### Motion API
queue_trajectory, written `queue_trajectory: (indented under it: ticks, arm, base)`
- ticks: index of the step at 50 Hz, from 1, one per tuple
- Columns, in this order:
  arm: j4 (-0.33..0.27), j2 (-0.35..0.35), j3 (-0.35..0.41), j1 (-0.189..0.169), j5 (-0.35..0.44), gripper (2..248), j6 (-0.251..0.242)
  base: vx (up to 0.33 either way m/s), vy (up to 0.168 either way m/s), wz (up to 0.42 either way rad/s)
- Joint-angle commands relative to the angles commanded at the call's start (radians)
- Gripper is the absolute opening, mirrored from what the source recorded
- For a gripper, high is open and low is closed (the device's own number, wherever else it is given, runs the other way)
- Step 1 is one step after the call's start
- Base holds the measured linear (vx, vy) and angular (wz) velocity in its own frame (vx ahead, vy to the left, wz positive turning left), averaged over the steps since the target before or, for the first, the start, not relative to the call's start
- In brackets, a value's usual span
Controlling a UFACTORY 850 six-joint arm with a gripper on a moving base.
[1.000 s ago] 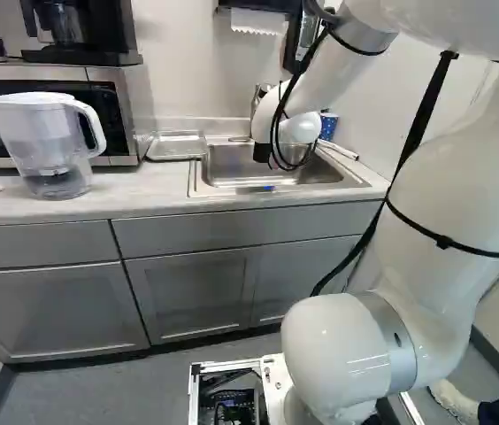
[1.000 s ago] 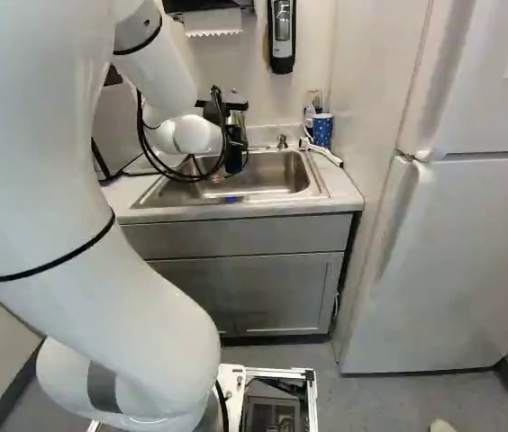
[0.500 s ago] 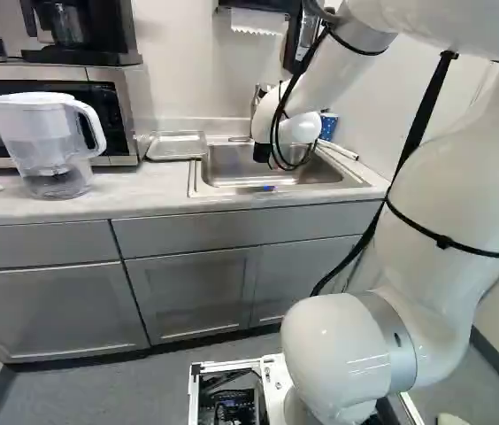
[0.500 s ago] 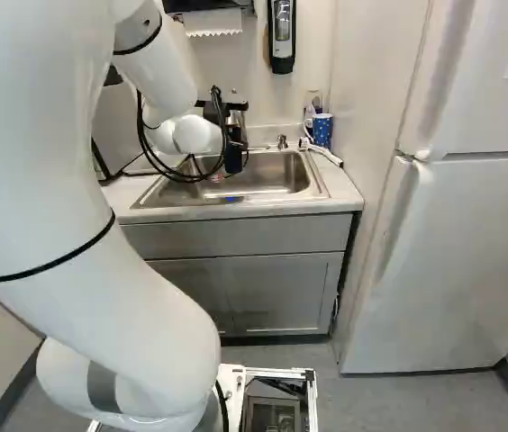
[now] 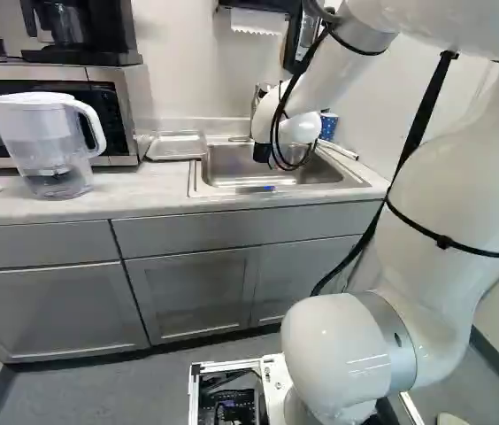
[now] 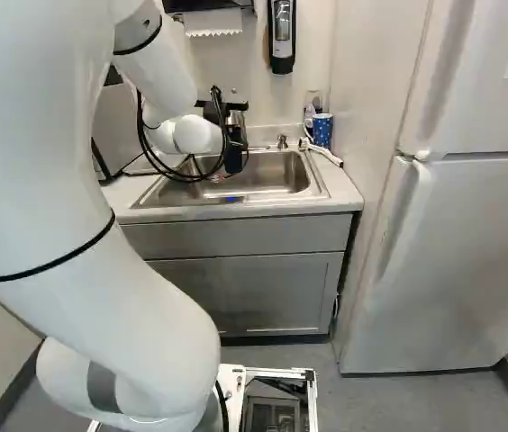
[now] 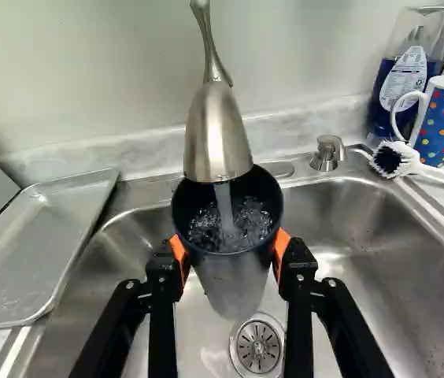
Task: Rinse the cup and place it in the tray
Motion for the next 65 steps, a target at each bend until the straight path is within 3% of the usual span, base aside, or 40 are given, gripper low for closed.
queue_trajectory:
  ticks: [31, 65]
  arm:
    - [0.0, 0.0, -0.001, 0.012, 0.0, 122, 0.0]
    - [0.0, 0.003, 0.003, 0.108, 0.0, 122, 0.0]
  base:
    - [0.0, 0.0, 0.0]
    - [0.0, 0.0, 0.0]
